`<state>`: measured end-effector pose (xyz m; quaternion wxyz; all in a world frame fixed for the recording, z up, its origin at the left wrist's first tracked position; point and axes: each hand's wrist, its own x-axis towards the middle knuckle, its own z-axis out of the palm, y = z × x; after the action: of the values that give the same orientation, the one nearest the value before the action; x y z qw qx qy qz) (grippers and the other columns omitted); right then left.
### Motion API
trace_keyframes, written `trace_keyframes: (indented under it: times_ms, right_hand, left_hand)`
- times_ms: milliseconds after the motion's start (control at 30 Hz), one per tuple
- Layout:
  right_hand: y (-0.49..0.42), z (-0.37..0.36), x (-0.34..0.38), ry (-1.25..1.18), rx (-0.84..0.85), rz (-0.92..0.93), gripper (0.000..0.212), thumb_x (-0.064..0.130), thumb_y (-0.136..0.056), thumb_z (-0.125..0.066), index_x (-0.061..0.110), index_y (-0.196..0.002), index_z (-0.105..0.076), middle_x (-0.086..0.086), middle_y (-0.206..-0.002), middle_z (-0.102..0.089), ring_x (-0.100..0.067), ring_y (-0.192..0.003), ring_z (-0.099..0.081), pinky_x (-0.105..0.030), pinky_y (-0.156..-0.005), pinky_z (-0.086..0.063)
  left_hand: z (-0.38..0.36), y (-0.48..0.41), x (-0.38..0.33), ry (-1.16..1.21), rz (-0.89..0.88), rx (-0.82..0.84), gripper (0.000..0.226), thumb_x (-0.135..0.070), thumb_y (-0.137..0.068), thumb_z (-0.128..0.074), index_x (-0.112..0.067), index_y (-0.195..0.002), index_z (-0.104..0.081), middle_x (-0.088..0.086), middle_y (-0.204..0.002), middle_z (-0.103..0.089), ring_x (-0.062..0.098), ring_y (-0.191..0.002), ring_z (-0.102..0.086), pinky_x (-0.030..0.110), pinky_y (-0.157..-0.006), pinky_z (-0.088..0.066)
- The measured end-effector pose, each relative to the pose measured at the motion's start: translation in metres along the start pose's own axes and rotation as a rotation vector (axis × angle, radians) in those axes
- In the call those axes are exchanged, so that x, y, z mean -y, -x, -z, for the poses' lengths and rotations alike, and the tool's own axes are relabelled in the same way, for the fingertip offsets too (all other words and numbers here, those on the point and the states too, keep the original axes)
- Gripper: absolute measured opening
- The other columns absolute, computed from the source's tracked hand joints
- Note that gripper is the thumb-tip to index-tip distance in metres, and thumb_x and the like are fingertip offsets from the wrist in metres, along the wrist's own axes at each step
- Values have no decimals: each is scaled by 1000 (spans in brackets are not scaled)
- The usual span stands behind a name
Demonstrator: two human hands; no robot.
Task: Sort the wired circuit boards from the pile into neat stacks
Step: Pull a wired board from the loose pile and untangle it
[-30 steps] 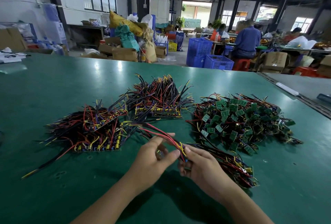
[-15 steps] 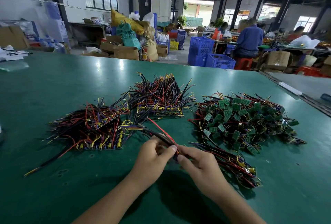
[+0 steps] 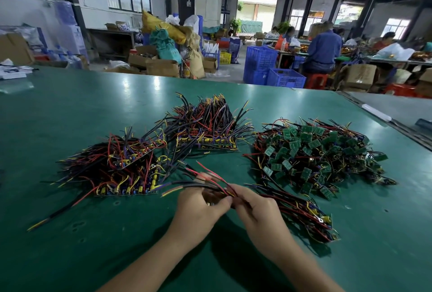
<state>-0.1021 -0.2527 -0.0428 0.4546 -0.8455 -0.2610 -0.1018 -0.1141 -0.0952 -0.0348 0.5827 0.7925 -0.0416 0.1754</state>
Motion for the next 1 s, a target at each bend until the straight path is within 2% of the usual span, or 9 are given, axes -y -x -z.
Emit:
trace_keyframes:
  times_ms: [133, 233, 300, 400, 467, 567, 667, 800, 1000]
  right_hand:
    - [0, -11, 5, -40, -127, -59, 16, 9, -98, -52, 25, -97, -53, 20, -69, -62, -5, -57, -56, -16, -49, -36]
    - [0, -13, 6, -166, -212, -96, 21, 8, -99, -47, 27, -92, -41, 17, -97, -70, 1, -90, -65, -14, -72, -48]
    - [-1, -14, 6, -198, -225, -108, 23, 7, -99, -46, 26, -91, -36, 14, -103, -70, -1, -97, -64, -15, -77, -47]
    - [-2, -13, 3, -262, -198, -120, 27, 3, -95, -51, 22, -87, -34, 9, -104, -71, -4, -96, -64, -18, -79, -48]
    - [-2, -11, 3, -274, -169, -94, 22, 11, -88, -58, 23, -89, -39, 13, -102, -71, -3, -94, -66, -18, -78, -50]
    - [-1, -9, 4, -164, -150, -31, 20, 23, -84, -63, 30, -95, -46, 19, -100, -67, -4, -83, -66, -17, -71, -50]
    - [-1, -10, 3, -118, -163, -41, 22, 21, -90, -64, 34, -98, -49, 18, -90, -68, -9, -72, -64, -26, -66, -50]
    - [-3, -11, 1, -342, -199, -137, 32, 5, -93, -61, 31, -106, -50, 12, -100, -72, -7, -90, -68, -18, -79, -51]
    - [-10, -9, -4, -712, -215, -324, 25, 8, -97, -56, 31, -104, -61, -3, -104, -74, -20, -97, -69, -37, -85, -52]
  left_hand:
    - [-3, -1, 0, 82, 91, -45, 27, -16, -68, -72, -22, -91, -59, -5, -62, -64, 13, -59, -60, 30, -62, -50]
    - [-3, -1, -1, 211, 133, -28, 25, -10, -69, -70, -19, -90, -61, -3, -64, -61, 15, -62, -57, 41, -65, -52]
    - [-4, 0, -2, 290, 123, -33, 27, -11, -69, -70, -16, -93, -59, -7, -64, -62, 12, -61, -59, 29, -62, -51]
    - [-6, 0, -3, 327, 67, -73, 19, -4, -80, -75, -4, -91, -59, -3, -65, -67, 9, -61, -64, 21, -59, -51]
    - [-6, -1, -2, 260, 45, -116, 6, -7, -83, -73, -6, -79, -68, 1, -68, -70, 10, -64, -66, 29, -61, -54]
    - [-5, -1, 2, 236, 95, -132, 10, -10, -85, -71, -15, -77, -74, 3, -75, -74, 16, -73, -70, 44, -71, -58]
    - [-4, -1, 3, 268, 128, -127, 17, -2, -85, -66, -14, -74, -71, 7, -78, -73, 26, -77, -70, 52, -73, -58]
    - [-7, 0, -1, 305, 104, -143, 23, 3, -84, -67, -15, -69, -69, 4, -72, -72, 18, -70, -68, 29, -65, -57]
    - [-1, 4, -5, 293, -23, 38, 11, -9, -74, -73, -11, -84, -69, -2, -85, -70, 10, -78, -66, 17, -70, -49]
